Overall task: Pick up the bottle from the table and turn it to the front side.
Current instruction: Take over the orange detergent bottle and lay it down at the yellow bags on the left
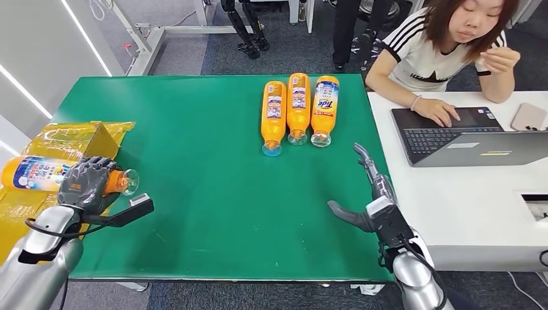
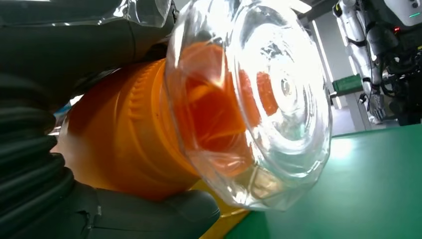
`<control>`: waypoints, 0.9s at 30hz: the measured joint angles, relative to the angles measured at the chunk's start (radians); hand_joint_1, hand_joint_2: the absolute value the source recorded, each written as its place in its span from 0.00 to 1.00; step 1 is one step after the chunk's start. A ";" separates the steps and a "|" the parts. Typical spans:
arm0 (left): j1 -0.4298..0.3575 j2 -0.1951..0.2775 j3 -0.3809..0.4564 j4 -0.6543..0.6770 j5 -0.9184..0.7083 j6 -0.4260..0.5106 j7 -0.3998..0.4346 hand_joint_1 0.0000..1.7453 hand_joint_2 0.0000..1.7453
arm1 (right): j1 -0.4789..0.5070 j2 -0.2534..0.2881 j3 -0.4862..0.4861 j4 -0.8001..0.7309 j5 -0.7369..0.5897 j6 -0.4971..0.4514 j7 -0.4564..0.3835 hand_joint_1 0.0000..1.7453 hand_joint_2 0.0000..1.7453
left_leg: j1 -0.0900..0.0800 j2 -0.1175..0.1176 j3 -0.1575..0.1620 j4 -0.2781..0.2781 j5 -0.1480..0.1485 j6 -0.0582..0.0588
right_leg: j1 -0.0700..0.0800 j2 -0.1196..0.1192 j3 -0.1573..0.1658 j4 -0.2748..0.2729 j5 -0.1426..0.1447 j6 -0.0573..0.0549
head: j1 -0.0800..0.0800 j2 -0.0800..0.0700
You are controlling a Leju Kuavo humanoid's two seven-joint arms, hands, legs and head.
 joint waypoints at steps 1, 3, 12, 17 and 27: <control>0.001 -0.004 0.000 0.001 0.006 -0.002 0.000 1.00 1.00 | 0.001 -0.001 0.000 -0.001 0.001 0.003 -0.001 0.00 1.00 | 0.000 0.000 0.000 0.000 0.000 0.000 | 0.000 0.000 0.000 0.000 0.000 0.000 | 0.000 0.000; 0.008 -0.014 0.000 0.005 0.021 -0.005 0.000 1.00 1.00 | -0.002 -0.001 0.000 -0.001 0.002 0.013 -0.004 0.00 1.00 | 0.000 0.000 0.000 0.000 0.000 0.000 | 0.000 0.000 0.000 0.000 0.000 0.000 | 0.000 0.000; 0.031 -0.054 0.000 0.082 0.027 -0.004 0.015 1.00 1.00 | -0.041 -0.001 0.001 0.023 0.002 0.032 -0.009 0.00 1.00 | 0.000 0.000 0.000 0.000 0.000 0.000 | 0.000 0.000 0.000 0.000 0.000 0.000 | 0.000 0.000; 0.021 -0.077 0.011 0.172 0.006 0.004 0.021 1.00 1.00 | -0.058 -0.001 0.006 0.037 0.003 0.033 -0.009 0.00 1.00 | 0.000 -0.001 0.000 0.000 0.000 0.000 | 0.000 0.000 0.000 0.000 0.000 0.000 | 0.000 0.000; -0.022 -0.118 0.023 0.293 -0.023 0.052 0.012 0.00 1.00 | -0.089 -0.001 0.022 0.069 0.003 0.035 -0.012 0.00 1.00 | 0.000 -0.002 -0.001 0.000 0.000 0.000 | 0.000 -0.001 0.000 0.000 0.000 0.000 | 0.000 0.000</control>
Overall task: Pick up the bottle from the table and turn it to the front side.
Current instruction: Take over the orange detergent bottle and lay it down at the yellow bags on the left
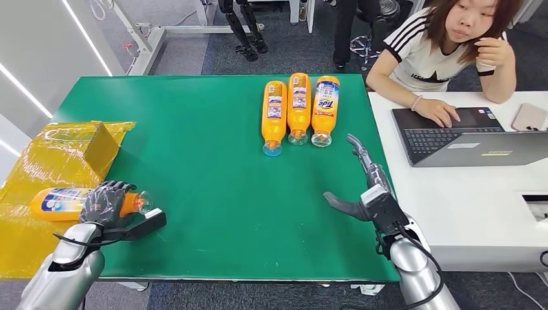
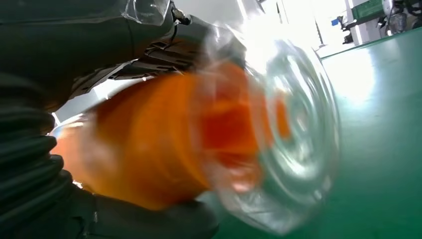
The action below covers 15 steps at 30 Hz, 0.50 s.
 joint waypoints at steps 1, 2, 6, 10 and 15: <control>-0.004 -0.004 0.000 0.006 -0.003 0.004 0.000 0.00 1.00 | -0.003 0.000 0.002 0.003 0.000 0.000 0.000 0.00 1.00 | 0.000 0.000 0.000 0.000 0.000 0.000 | 0.000 0.000 0.000 0.000 0.000 0.000 | 0.000 0.000; -0.008 -0.008 0.001 0.012 -0.007 0.010 0.000 0.00 1.00 | -0.006 0.000 0.004 0.005 0.000 0.000 0.000 0.00 1.00 | 0.000 0.000 0.000 0.000 0.000 0.000 | 0.000 0.000 0.000 0.000 0.000 0.000 | 0.000 0.000; -0.026 -0.021 0.001 0.035 -0.023 0.032 -0.003 0.00 1.00 | -0.018 0.000 0.007 0.015 -0.002 0.000 0.000 0.00 1.00 | 0.000 0.000 0.000 0.000 0.000 0.000 | 0.000 0.000 0.000 0.000 0.000 0.000 | 0.000 0.000; -0.044 -0.032 0.001 0.053 -0.031 0.034 -0.006 0.00 1.00 | -0.023 0.000 0.007 0.022 -0.005 0.000 0.002 0.00 1.00 | 0.000 0.000 0.000 0.000 0.000 0.000 | 0.000 0.000 0.000 0.000 0.000 0.000 | 0.000 0.000; -0.049 -0.044 0.001 0.073 -0.029 0.051 -0.006 0.00 1.00 | -0.022 0.000 0.007 0.029 -0.006 -0.002 0.003 0.00 1.00 | 0.000 0.000 0.000 0.000 0.000 0.000 | 0.000 0.000 0.000 0.000 0.000 0.000 | 0.000 0.000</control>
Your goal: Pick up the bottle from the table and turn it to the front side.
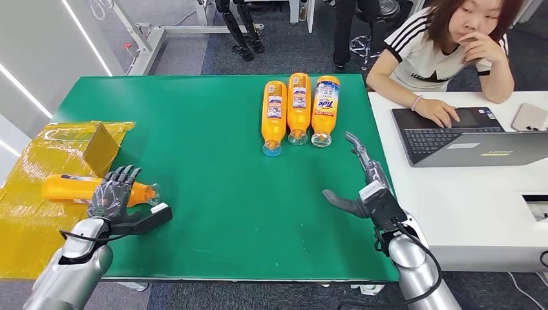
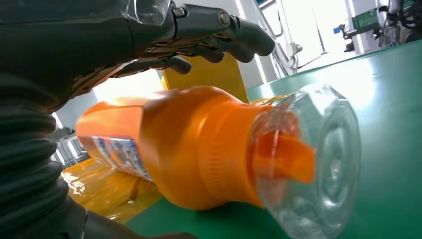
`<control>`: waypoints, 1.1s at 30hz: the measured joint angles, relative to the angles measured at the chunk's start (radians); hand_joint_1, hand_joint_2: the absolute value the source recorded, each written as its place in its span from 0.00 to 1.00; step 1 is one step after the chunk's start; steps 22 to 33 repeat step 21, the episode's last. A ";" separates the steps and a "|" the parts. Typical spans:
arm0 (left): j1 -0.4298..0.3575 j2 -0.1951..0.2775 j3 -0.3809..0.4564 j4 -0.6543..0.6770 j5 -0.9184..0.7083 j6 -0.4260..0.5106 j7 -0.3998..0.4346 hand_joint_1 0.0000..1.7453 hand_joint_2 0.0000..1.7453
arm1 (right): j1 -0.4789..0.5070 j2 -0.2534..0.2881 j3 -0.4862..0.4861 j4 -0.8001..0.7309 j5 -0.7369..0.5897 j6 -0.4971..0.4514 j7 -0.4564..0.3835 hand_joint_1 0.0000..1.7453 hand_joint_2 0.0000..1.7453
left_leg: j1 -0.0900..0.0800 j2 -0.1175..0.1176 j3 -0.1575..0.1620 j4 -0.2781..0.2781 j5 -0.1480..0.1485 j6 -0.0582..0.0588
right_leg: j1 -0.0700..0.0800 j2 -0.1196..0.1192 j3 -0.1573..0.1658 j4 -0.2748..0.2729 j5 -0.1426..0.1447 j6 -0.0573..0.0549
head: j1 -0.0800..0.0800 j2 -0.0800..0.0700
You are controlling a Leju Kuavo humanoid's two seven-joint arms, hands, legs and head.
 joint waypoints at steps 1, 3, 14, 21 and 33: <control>0.000 -0.002 0.000 0.003 0.005 0.004 -0.002 0.00 1.00 | 0.000 0.000 0.000 0.002 0.000 0.000 0.000 0.00 1.00 | 0.000 0.000 0.000 0.000 0.000 0.000 | 0.000 0.000 0.000 0.000 0.000 0.000 | 0.000 0.000; 0.002 -0.007 0.001 0.007 0.030 0.019 -0.015 0.00 1.00 | 0.002 0.000 0.000 0.005 0.000 -0.001 -0.001 0.00 1.00 | 0.000 0.000 0.000 0.000 0.000 0.000 | 0.000 0.000 0.000 0.000 0.000 0.000 | 0.000 0.000; 0.099 -0.091 0.046 -0.148 0.406 0.162 -0.196 0.00 1.00 | 0.002 0.001 0.004 0.021 -0.008 -0.002 0.002 0.00 1.00 | 0.000 0.000 0.000 0.000 0.000 0.000 | 0.000 -0.001 0.000 0.000 0.000 0.000 | 0.000 0.000; 0.199 -0.157 0.024 -0.467 0.696 0.236 -0.342 0.00 1.00 | -0.025 0.004 0.026 0.076 -0.035 -0.025 -0.013 0.00 1.00 | 0.000 -0.002 -0.001 0.001 0.000 0.001 | 0.000 -0.002 0.000 -0.001 0.000 0.000 | 0.000 0.000; 0.199 -0.157 0.024 -0.467 0.696 0.236 -0.342 0.00 1.00 | -0.025 0.004 0.026 0.076 -0.035 -0.025 -0.013 0.00 1.00 | 0.000 -0.002 -0.001 0.001 0.000 0.001 | 0.000 -0.002 0.000 -0.001 0.000 0.000 | 0.000 0.000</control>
